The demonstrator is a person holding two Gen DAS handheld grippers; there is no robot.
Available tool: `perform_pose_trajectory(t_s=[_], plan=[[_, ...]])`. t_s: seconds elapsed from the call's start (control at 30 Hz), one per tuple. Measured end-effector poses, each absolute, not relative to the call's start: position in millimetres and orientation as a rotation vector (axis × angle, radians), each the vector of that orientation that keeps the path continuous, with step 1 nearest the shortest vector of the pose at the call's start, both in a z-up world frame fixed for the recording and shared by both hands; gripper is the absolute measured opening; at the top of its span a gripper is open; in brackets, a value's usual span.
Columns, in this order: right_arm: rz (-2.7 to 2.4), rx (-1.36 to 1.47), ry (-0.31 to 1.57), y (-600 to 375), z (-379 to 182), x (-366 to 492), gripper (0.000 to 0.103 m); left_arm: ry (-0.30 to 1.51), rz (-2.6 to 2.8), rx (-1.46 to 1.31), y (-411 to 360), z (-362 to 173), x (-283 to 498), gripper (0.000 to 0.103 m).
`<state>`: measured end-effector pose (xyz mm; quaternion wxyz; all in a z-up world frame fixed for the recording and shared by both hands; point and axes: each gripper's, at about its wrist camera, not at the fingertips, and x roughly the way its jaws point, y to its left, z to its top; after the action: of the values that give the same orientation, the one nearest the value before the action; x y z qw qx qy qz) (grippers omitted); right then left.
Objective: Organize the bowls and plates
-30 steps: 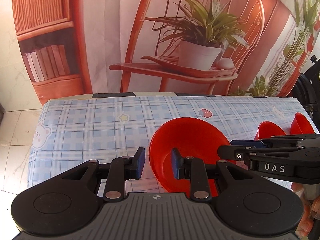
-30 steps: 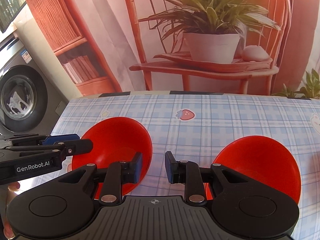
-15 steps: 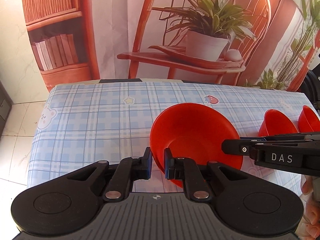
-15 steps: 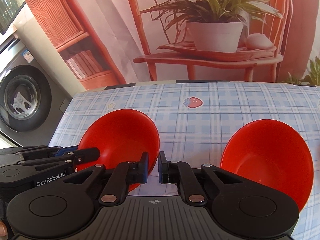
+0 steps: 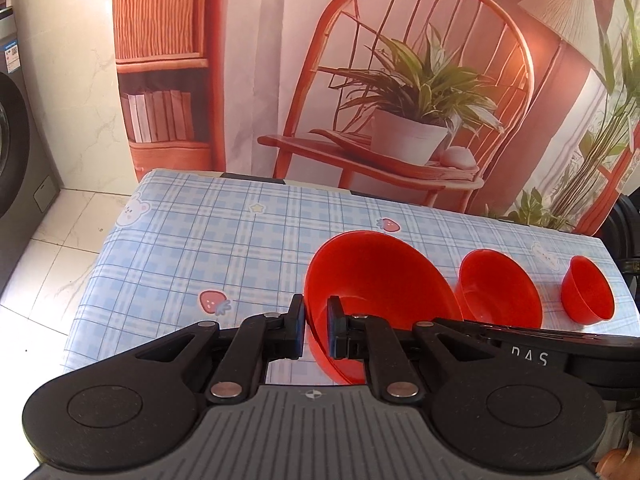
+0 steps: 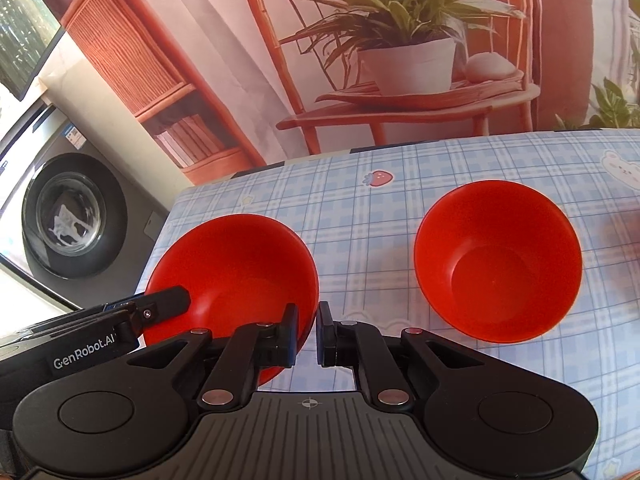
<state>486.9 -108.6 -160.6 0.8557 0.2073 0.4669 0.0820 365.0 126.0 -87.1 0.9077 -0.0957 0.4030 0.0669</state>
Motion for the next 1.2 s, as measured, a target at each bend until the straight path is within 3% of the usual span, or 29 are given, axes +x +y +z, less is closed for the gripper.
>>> perform_pose_trajectory(t_s=[0.4,1.2], plan=[[0.123,0.429,0.896,-162,-130,459,0.009,0.819,0.045,-0.145,75,-72,370,0.013],[-0.043,0.503,0.856,-245,-162,473,0.009,0.886,-0.125,-0.042,19,-110,449,0.013]])
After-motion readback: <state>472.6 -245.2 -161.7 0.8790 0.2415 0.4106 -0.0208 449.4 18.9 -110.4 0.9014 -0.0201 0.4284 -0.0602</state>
